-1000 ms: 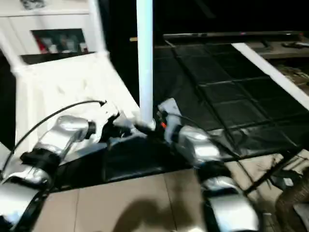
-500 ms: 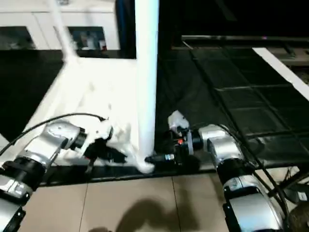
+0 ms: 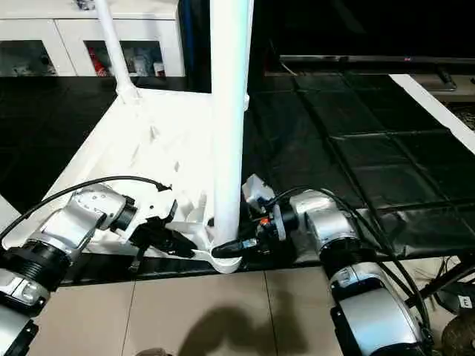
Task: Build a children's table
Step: Rotate leg to tighten
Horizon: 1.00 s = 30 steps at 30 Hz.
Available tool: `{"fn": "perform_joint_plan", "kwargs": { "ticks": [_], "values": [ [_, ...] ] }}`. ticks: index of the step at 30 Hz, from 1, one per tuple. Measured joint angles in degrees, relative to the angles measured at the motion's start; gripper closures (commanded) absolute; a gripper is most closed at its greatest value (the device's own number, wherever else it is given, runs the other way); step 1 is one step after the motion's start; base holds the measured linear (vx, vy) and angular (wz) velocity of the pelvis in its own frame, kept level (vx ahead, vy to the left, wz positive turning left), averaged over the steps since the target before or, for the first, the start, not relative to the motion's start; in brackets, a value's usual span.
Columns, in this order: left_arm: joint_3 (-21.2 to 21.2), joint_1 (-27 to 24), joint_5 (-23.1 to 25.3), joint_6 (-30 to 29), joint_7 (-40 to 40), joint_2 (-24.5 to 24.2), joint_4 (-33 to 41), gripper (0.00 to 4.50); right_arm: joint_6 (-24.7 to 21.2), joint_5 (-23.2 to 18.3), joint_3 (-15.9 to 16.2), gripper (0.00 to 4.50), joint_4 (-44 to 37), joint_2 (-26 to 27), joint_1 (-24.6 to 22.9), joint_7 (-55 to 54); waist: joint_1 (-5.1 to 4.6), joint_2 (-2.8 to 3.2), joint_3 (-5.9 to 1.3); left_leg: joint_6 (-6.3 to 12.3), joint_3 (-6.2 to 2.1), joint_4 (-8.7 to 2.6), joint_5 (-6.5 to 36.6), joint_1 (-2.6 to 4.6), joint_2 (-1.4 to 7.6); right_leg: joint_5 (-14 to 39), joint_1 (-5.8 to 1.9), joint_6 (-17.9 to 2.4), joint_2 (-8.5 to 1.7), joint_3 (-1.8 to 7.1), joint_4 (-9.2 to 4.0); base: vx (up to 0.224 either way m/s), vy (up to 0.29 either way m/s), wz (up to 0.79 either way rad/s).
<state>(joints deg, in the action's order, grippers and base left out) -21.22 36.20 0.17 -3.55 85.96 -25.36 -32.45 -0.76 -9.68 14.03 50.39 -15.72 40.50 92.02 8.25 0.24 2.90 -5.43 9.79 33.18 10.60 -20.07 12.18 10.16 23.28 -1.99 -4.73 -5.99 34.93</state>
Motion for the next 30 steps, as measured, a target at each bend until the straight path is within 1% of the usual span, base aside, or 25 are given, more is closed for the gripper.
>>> {"fn": "perform_joint_plan", "kwargs": {
  "ticks": [1, 2, 3, 8, 11, 16, 21, 24, 25, 26, 28, 29, 30],
  "values": [
    [-0.01, 0.0, 0.0, 0.0, 0.0, -0.01, 0.0, 4.5, 0.02, -0.04, 0.05, 1.56, 0.13, 0.06, 0.0, 0.04, 0.0, 0.0, 0.0, 0.0, 0.0, 0.0, 0.0, 0.0, 0.0, 0.0, 0.0, 0.0, 0.0, 0.0, 0.0, 0.0, 0.0, 0.0],
    [-0.01, 0.0, -0.02, 0.0, 0.0, -0.03, 0.0, 4.5, 0.06, -0.09, 0.08, 1.74, 0.43, 0.16, 0.02, 0.13, 0.0, 0.0, 0.0, 0.0, 0.0, 0.0, 0.0, 0.0, 0.0, 0.01, 0.0, 0.01, 0.0, 0.0, 0.0, 0.0, 0.0, 0.0],
    [-0.01, 0.0, -0.02, 0.01, -0.01, -0.03, 0.0, 4.5, 0.06, -0.14, 0.1, 1.74, 0.54, 0.21, 0.02, 0.14, -0.01, 0.0, 0.0, 0.0, 0.0, 0.0, 0.0, 0.0, 0.0, 0.01, 0.0, 0.01, 0.0, 0.0, 0.0, 0.0, 0.0, 0.0],
    [0.06, 0.0, -0.03, 0.11, -0.13, -0.19, -0.01, 4.5, 1.04, -0.72, 0.2, 2.1, 0.48, 0.18, 0.1, 0.06, -0.04, 0.0, 0.0, -0.01, 0.0, 0.01, 0.0, 0.03, 0.0, 0.0, 0.0, 0.01, 0.0, 0.02, 0.07, 0.0, 0.0, 0.0],
    [0.1, 0.01, -0.01, 0.13, -0.28, -0.17, -0.02, 4.5, 1.37, -1.29, 0.92, 2.23, 0.2, -0.15, 0.14, -0.26, -0.04, 0.0, 0.0, -0.01, 0.0, 0.01, 0.0, 0.06, 0.0, 0.01, -0.03, 0.01, 0.0, 0.03, 0.08, 0.0, 0.0, 0.0],
    [0.14, 0.06, -0.03, 0.23, -0.52, -0.05, -0.48, 4.5, 1.42, -1.52, 1.11, 2.3, -0.11, -0.35, 0.14, -0.39, -0.04, 0.01, -0.01, -0.01, 0.0, 0.02, 0.0, 0.06, -0.02, 0.0, -0.06, 0.01, 0.0, 0.07, 0.09, 0.0, 0.0, 0.0],
    [1.12, 1.15, -0.4, -0.42, -2.14, 1.37, -2.41, 4.5, 1.29, -1.29, -1.42, 2.36, 0.05, 0.46, -0.02, -2.41, -0.14, 0.1, 0.02, -0.01, 0.01, 0.1, -0.01, 0.06, -0.03, -0.01, -0.06, -0.01, 0.0, 0.14, 0.2, 0.0, 0.0, 0.0],
    [2.36, 2.21, -0.07, -1.82, -5.47, 2.09, -5.44, 4.5, 0.89, -1.03, -2.81, 2.39, 0.01, 1.3, -0.64, -8.95, -0.34, 0.17, 0.04, -0.02, 0.0, 0.09, -0.01, 0.08, -0.04, -0.01, -0.12, 0.05, 0.02, 0.15, 0.23, 0.0, 0.0, 0.0],
    [2.64, 2.65, 0.17, -2.27, -6.71, 2.37, -6.29, 4.5, 0.59, -0.83, -3.14, 2.4, 0.01, 1.69, -0.72, -11.61, -0.51, 0.17, 0.04, -0.03, -0.01, 0.08, -0.02, 0.08, -0.04, 0.04, -0.13, 0.17, 0.02, 0.15, 0.23, 0.0, 0.0, 0.0],
    [3.66, 3.21, 0.68, -3.07, -9.58, 3.05, -7.9, 4.5, 0.07, 0.07, -3.95, 2.41, 0.06, 2.81, -0.74, -16.93, -1.04, 0.2, 0.03, -0.04, -0.05, 0.07, -0.02, 0.11, -0.04, 0.03, -0.16, 0.19, 0.06, 0.2, 0.23, 0.0, 0.0, 0.0],
    [4.69, 4.41, 1.38, -4.47, -13.52, 3.95, -9.66, 4.5, -0.09, 0.82, -5.22, 2.42, 0.09, 4.56, -0.71, -25.2, -2.31, 0.19, 0.03, -0.08, -0.13, 0.07, -0.04, 0.15, -0.04, 0.07, -0.17, 0.3, 0.13, 0.22, 0.16, 0.0, 0.0, 0.0],
    [5.25, 4.77, 1.61, -5.16, -15.77, 4.66, -10.3, 4.5, -0.35, 1.0, -6.17, 2.44, 0.25, 5.59, -0.69, -29.81, -3.13, 0.21, 0.02, -0.08, -0.17, 0.07, -0.04, 0.2, -0.07, 0.06, -0.16, 0.31, 0.14, 0.24, 0.13, 0.0, 0.0, 0.0],
    [5.57, 4.96, 1.71, -5.53, -16.96, 5.27, -10.62, 4.5, -0.42, 1.3, -6.76, 2.46, 0.34, 6.02, -0.69, -32.13, -3.51, 0.21, 0.02, -0.08, -0.19, 0.07, -0.04, 0.24, -0.11, 0.05, -0.16, 0.31, 0.14, 0.27, 0.11, 0.0, 0.0, 0.0]
  ]
}}
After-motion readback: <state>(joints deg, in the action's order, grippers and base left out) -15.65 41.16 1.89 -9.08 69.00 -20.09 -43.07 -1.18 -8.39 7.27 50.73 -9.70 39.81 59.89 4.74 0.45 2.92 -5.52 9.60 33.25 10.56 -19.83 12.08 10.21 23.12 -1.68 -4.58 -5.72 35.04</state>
